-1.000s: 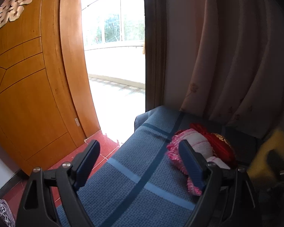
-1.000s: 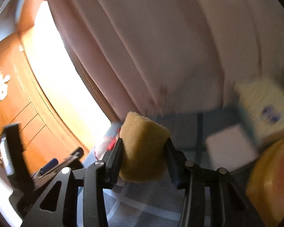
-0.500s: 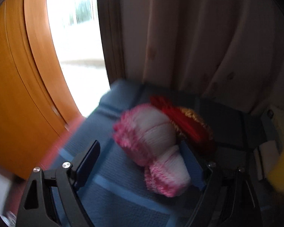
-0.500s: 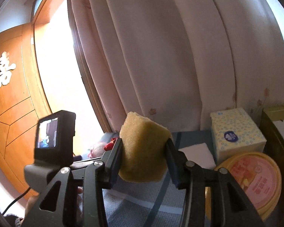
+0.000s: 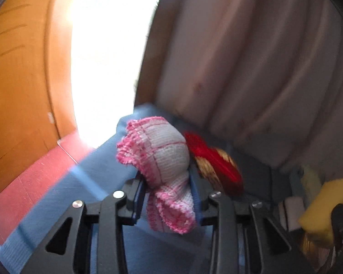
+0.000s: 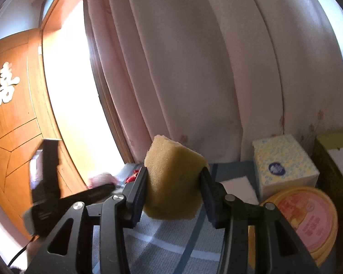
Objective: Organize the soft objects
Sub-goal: 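Close the left tool on the pink-and-white knitted cloth and lift it, then carry the sponge and knitted cloth into the gold tray and release both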
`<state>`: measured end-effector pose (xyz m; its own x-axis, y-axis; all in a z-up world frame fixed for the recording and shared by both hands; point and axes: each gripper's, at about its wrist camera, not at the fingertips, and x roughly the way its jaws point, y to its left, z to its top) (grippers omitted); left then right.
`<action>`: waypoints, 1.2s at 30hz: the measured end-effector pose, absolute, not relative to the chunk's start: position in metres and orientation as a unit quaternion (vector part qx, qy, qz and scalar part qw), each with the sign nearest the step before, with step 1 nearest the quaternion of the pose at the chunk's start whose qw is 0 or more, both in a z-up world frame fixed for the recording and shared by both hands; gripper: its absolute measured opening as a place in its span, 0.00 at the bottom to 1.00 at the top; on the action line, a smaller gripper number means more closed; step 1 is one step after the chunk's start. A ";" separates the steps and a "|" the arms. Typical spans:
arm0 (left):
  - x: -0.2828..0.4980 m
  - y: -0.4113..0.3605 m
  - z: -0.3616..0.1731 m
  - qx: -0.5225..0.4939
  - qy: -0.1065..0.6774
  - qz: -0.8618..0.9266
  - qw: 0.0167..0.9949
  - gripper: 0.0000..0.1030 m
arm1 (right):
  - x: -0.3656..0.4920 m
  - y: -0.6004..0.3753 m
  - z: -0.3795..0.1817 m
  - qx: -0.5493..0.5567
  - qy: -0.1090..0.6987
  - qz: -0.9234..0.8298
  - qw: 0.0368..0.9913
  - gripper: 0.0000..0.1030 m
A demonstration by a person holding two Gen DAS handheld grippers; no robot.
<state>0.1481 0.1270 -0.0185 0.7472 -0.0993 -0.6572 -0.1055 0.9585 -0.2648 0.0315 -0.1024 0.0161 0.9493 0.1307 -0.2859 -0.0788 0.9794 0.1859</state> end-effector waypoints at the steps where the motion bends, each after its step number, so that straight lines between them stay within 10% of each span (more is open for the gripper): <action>1: 0.139 0.130 -0.015 -0.151 0.337 0.013 0.929 0.33 | 0.030 -0.100 0.017 0.078 0.147 0.050 0.985 0.45; 11: 0.067 0.074 0.018 -0.022 0.185 0.087 0.979 0.33 | 0.008 -0.106 0.018 0.033 0.120 0.031 0.992 0.45; 36: 0.006 0.004 0.023 0.000 0.191 0.000 0.982 0.33 | -0.068 -0.170 0.027 -0.010 0.059 -0.056 0.997 0.46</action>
